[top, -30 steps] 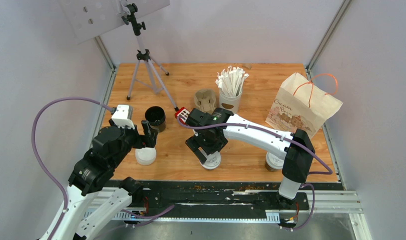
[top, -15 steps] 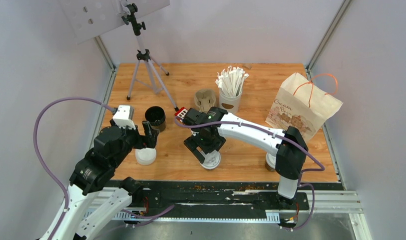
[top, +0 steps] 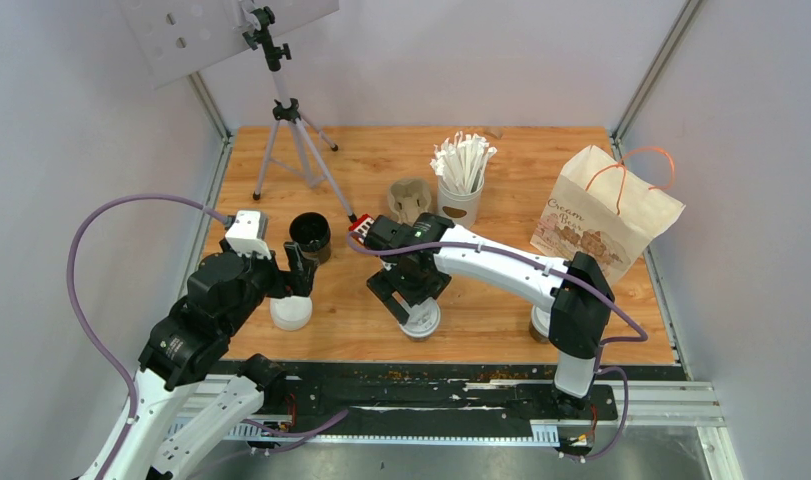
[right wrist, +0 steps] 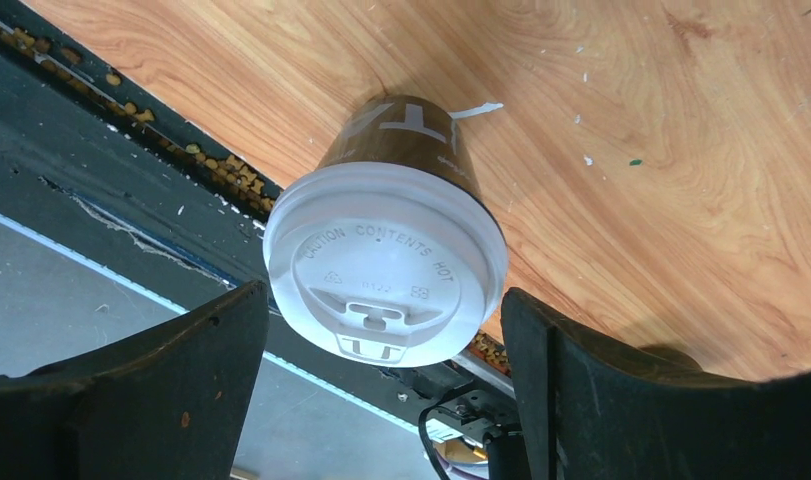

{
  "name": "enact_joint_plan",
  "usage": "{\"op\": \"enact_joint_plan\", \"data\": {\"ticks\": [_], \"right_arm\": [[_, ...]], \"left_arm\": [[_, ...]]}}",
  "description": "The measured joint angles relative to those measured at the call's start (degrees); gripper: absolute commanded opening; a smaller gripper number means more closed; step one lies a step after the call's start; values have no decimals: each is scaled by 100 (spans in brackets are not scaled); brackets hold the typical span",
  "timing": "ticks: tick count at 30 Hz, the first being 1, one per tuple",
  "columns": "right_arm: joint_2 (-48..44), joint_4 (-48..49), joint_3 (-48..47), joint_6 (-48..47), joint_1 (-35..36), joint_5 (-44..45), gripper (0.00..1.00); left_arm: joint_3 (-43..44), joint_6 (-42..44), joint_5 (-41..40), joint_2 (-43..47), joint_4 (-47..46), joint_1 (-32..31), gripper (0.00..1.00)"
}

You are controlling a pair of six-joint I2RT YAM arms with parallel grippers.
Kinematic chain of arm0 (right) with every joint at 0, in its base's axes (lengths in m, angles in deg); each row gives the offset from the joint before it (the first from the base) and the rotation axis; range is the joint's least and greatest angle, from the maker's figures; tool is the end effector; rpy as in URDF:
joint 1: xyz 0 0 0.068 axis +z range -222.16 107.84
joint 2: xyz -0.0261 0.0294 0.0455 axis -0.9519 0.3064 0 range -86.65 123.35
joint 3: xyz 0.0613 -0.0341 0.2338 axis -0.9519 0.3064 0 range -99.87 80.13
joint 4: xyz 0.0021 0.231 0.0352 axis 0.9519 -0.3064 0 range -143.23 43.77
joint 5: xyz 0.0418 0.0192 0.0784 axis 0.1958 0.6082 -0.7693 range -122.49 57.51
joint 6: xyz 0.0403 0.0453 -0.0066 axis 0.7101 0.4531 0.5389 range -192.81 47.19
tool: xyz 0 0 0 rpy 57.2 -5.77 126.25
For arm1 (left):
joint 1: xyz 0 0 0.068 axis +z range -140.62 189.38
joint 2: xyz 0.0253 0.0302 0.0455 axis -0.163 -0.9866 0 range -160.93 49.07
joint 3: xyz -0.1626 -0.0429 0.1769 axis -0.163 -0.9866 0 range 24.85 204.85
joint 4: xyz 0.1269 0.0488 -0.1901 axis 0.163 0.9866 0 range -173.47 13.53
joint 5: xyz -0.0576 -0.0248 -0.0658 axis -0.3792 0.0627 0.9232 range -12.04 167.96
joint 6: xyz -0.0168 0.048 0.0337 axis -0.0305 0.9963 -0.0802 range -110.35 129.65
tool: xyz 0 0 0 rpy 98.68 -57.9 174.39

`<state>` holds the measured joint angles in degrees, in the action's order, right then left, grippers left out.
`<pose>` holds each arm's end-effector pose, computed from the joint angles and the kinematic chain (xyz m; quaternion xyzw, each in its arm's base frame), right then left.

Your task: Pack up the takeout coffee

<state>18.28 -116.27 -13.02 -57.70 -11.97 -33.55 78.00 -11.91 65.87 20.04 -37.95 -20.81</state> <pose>0.1585 0.2781 0.2363 -0.3829 0.9210 0.0509 0.0508 0.0891 -0.0408 0.3265 0.0027 0.8237 -0.1663 0.5421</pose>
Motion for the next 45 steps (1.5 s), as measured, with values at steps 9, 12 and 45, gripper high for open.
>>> {"op": "enact_joint_plan", "data": {"ticks": [9,12,45], "right_arm": [[-2,2,-35,2,-26,282,84],[-13,2,-35,2,-26,328,84],[-2990,2918,3340,83,-1762,-2122,60]], "left_arm": [[0,-4,33,11,2,2,100],[0,-9,55,17,2,0,100],[-1515,-1209,3265,-2417,-2490,-960,59]]}}
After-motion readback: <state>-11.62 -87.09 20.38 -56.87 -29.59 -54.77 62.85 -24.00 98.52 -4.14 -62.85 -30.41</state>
